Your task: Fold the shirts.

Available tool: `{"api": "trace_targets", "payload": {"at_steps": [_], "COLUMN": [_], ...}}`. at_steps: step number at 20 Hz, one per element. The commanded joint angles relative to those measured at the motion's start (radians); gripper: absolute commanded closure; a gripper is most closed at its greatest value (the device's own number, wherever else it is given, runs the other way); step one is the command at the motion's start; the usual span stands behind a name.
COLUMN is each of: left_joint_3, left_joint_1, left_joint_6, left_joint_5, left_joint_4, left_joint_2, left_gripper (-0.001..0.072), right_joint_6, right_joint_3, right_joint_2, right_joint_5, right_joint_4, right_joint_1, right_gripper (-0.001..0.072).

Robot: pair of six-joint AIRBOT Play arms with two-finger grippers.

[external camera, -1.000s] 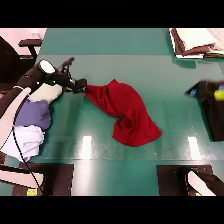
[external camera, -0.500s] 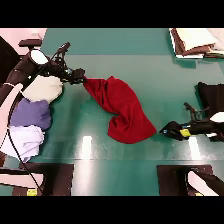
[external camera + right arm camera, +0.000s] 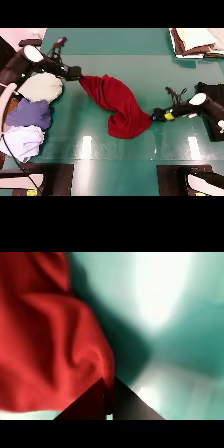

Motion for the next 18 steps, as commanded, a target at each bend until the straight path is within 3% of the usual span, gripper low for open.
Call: {"api": "trace_targets", "payload": {"at_steps": [1, 3, 10, 14, 18], "left_joint_3": [0.091, 0.183, 0.401, 0.455, 0.48], "left_joint_1": [0.001, 0.001, 0.001, 0.001, 0.001], "left_joint_6": [-0.001, 0.0, -0.001, -0.008, -0.005], "left_joint_5": [-0.032, -0.061, -0.064, -0.066, -0.087], "left_joint_4": [0.213, 0.252, 0.215, 0.191, 0.195], "left_joint_2": [0.137, 0.249, 0.599, 0.695, 0.678], "left_gripper": [0.0677, 0.0677, 0.0677, 0.0678, 0.0678], "right_joint_6": [0.039, 0.056, 0.079, 0.09, 0.132], "right_joint_3": [0.215, 0.382, 0.911, 1.095, 1.257], "right_joint_2": [0.088, 0.196, 0.431, 0.421, 0.302], "right_joint_5": [0.154, 0.238, 0.353, 0.459, 0.558], "right_joint_4": [-0.159, -0.239, -0.237, -0.236, -0.233], "right_joint_1": [-0.058, -0.125, -0.334, -0.472, -0.529], "right_gripper": [0.0691, 0.069, 0.0691, 0.0691, 0.0692]}}
